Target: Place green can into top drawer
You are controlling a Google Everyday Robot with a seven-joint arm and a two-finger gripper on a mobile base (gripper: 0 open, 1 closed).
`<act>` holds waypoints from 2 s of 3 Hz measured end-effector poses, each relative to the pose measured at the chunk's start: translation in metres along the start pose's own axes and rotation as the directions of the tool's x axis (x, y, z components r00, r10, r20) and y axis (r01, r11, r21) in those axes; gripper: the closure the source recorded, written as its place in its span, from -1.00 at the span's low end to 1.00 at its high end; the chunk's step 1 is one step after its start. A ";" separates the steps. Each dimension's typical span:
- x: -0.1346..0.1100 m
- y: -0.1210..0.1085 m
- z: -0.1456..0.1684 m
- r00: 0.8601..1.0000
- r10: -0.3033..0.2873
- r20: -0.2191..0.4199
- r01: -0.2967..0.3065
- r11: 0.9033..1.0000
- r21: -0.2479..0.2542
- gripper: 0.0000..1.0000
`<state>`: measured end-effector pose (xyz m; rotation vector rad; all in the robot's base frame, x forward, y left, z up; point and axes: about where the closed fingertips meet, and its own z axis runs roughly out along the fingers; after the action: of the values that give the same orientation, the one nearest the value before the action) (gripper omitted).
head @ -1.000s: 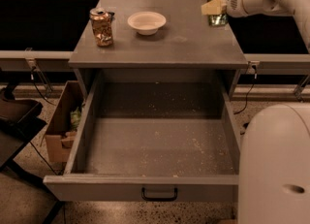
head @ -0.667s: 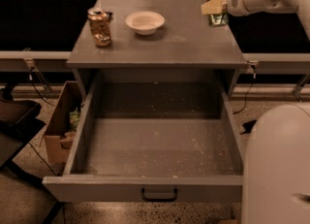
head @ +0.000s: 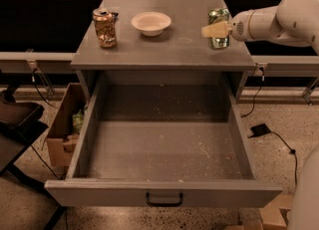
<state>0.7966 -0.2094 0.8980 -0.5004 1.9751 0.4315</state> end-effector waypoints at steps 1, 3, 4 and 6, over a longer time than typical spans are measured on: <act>0.000 0.000 0.000 1.000 0.000 0.000 0.000 1.000 0.000 1.00; 0.011 0.051 -0.074 0.992 -0.125 0.008 0.125 0.988 -0.093 1.00; 0.045 0.093 -0.111 0.985 -0.170 0.029 0.172 0.972 -0.161 1.00; 0.154 0.159 -0.052 0.948 -0.253 0.191 0.307 0.882 -0.356 1.00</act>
Offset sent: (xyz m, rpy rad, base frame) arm -0.0465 0.0001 0.0270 -0.0176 -0.0364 0.1106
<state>0.6127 -0.1252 0.7948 -0.9660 1.6508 0.6526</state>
